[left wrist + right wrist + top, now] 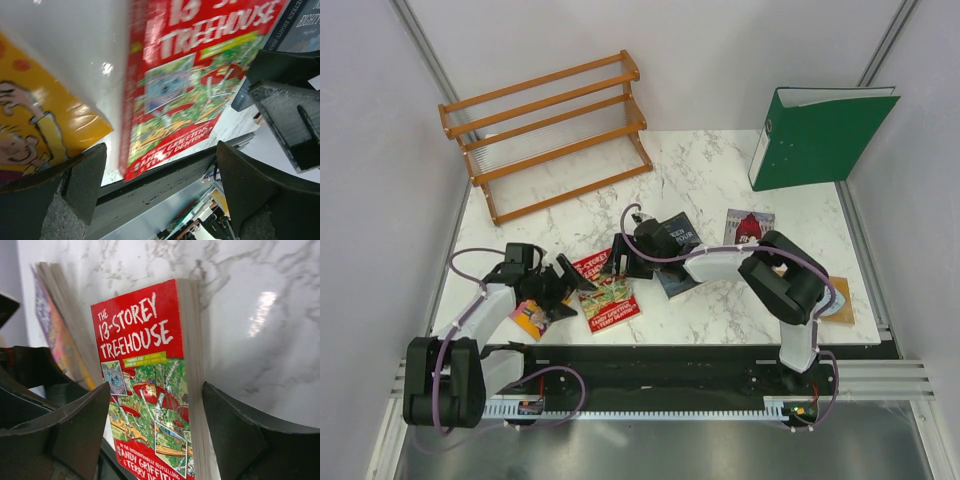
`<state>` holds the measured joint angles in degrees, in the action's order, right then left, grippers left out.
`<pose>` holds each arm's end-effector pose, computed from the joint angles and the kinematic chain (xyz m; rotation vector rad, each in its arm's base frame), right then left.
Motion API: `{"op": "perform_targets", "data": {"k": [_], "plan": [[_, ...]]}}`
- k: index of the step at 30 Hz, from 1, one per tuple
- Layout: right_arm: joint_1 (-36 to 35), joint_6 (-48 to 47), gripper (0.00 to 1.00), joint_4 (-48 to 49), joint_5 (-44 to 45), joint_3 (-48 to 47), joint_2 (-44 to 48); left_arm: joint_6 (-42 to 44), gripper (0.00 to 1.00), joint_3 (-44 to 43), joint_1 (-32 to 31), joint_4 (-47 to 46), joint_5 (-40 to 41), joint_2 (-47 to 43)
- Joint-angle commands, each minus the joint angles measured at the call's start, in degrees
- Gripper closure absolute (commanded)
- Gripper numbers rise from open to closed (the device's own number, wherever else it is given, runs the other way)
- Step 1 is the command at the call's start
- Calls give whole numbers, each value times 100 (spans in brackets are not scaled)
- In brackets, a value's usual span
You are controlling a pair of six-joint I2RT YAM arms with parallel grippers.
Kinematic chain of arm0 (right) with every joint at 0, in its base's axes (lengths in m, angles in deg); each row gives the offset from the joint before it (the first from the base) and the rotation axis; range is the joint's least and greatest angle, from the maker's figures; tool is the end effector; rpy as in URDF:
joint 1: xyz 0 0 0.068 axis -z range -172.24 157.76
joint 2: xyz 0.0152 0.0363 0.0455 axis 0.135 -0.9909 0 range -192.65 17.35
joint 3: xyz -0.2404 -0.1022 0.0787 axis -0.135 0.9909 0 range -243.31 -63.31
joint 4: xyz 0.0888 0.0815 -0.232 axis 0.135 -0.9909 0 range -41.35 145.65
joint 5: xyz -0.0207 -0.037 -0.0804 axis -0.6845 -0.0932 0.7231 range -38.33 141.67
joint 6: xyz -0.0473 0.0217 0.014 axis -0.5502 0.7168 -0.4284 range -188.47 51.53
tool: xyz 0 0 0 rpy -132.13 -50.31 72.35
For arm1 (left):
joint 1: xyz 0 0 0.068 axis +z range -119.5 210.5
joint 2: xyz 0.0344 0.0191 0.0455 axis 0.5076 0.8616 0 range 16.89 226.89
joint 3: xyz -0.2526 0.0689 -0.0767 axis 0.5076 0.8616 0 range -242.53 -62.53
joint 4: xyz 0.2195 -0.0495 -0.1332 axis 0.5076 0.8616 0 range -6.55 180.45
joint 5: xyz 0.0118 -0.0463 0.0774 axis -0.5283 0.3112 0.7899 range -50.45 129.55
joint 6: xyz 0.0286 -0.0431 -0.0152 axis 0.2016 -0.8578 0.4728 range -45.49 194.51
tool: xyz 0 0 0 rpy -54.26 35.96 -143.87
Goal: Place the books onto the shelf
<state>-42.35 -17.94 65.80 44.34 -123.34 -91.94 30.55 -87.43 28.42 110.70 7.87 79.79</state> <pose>0.2514 0.3077 0.1473 -0.0666 2.4803 1.0096 0.1726 -0.0250 0.1502 -0.8382 2.6787 -0.9720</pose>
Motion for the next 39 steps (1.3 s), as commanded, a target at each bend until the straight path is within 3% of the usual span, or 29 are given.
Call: {"op": "perform_targets", "data": {"k": [1,4,8,11,13,14,16,21,28,34,39], "plan": [[-52,537,19,1049,-1006,255,-566,-358,4,-5,-335,-773,-146,363],[-52,660,22,1603,-1463,343,-715,-420,4,-102,-783,-975,4,723],[-60,792,36,2262,-2122,352,-848,-604,6,-225,-1328,-1081,284,1032],[-52,863,49,2666,-2518,334,-962,-657,7,-278,-1338,-1064,426,874],[-60,863,66,2667,-2676,317,-1032,-614,7,-426,-1338,-976,566,602],[-61,819,84,2615,-2712,273,-1050,-596,7,-488,-1338,-888,619,506],[-26,740,100,2545,-2642,273,-1024,-491,7,-698,-1338,-625,768,215],[132,363,100,1824,-2045,413,-585,-201,8,-1139,-1338,113,1181,-531],[685,423,100,1832,-1552,940,749,-296,5,-1035,-1329,194,1849,-2183],[967,616,100,1911,-1402,1125,1437,-744,6,-517,-1338,-61,1877,-2843],[985,1073,100,2517,-1587,1204,1490,-1201,7,-33,-1347,-859,1525,-2993]]}}
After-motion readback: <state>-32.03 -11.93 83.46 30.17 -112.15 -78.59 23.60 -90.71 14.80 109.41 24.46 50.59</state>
